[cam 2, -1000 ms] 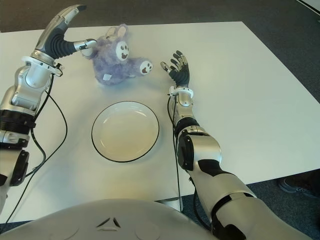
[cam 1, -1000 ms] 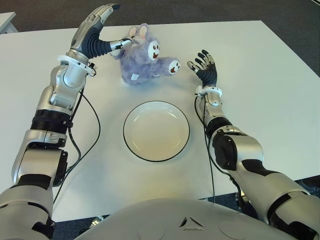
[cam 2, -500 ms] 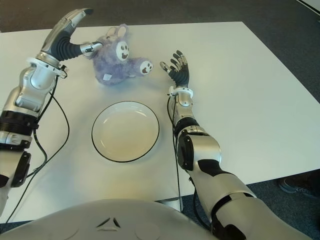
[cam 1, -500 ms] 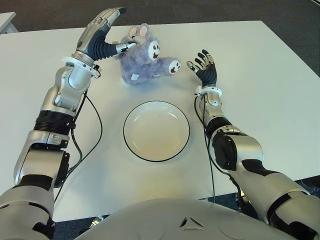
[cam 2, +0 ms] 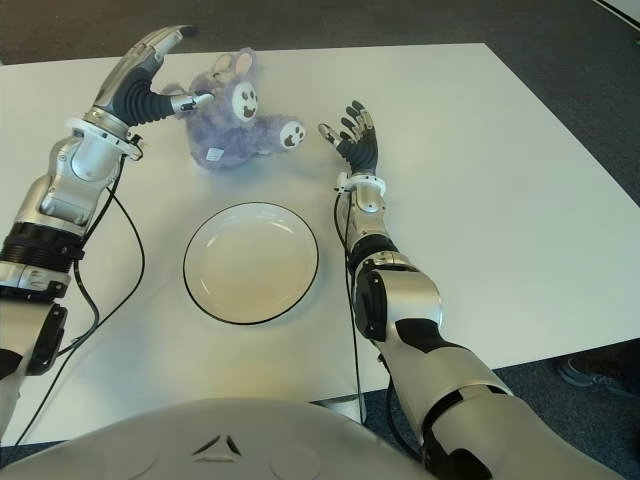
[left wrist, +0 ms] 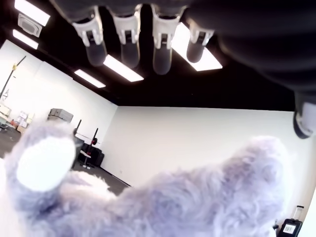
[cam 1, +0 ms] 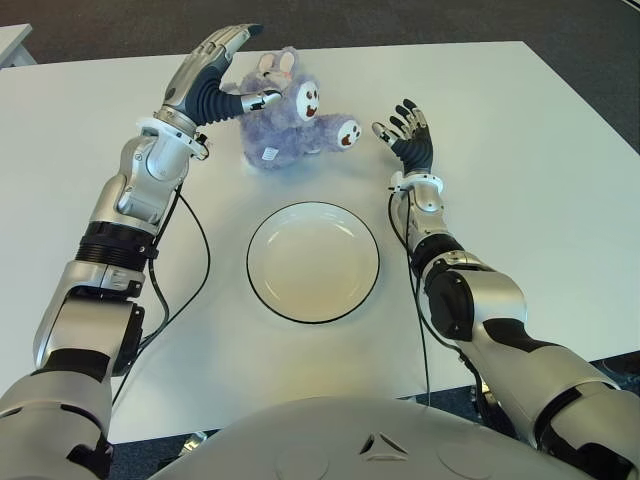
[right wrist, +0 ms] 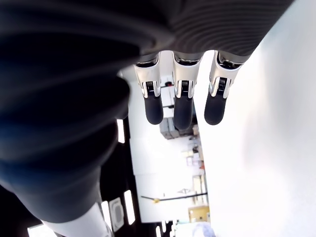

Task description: Put the doll into the plate.

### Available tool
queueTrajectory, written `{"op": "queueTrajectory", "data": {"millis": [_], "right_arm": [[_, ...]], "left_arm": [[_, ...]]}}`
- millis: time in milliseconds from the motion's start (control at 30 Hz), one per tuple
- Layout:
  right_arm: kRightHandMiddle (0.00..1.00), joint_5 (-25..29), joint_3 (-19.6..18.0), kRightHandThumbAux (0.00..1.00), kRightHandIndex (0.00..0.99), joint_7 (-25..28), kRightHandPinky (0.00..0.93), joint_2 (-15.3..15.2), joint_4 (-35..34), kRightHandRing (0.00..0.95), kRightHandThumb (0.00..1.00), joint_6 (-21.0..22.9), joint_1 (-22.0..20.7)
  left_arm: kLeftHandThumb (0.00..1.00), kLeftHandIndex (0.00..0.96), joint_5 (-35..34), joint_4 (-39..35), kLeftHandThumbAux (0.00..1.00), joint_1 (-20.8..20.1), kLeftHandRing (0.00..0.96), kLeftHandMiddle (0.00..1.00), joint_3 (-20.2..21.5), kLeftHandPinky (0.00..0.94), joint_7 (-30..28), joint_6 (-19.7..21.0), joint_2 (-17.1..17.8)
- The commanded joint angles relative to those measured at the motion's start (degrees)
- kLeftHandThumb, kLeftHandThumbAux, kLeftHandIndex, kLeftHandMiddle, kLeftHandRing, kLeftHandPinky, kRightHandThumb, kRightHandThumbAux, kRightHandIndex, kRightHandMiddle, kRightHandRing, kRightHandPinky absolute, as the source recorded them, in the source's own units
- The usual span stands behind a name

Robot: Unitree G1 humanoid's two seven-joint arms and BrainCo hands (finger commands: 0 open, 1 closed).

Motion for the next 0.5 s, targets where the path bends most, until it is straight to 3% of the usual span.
{"op": "queueTrajectory", "data": {"millis": [33, 500], "right_arm": [[0.141, -0.14, -0.04, 0.866, 0.114, -0.04, 0.168, 0.69, 1.34, 0.142, 0.228, 1.22, 1.68], [0.130, -0.50, 0.27, 0.846, 0.097, -0.35, 0.166, 0.75, 1.33, 0.139, 0.190, 1.10, 1.77]], "left_arm": [[0.140, 0.000, 0.45, 1.57, 0.349, 0.05, 0.054, 0.089, -0.72, 0.000, -0.82, 0.23, -0.57], [0.151, 0.000, 0.00, 3.59, 0.355, -1.09, 0.020, 0.051, -1.42, 0.000, -0.94, -0.58, -1.83]]}}
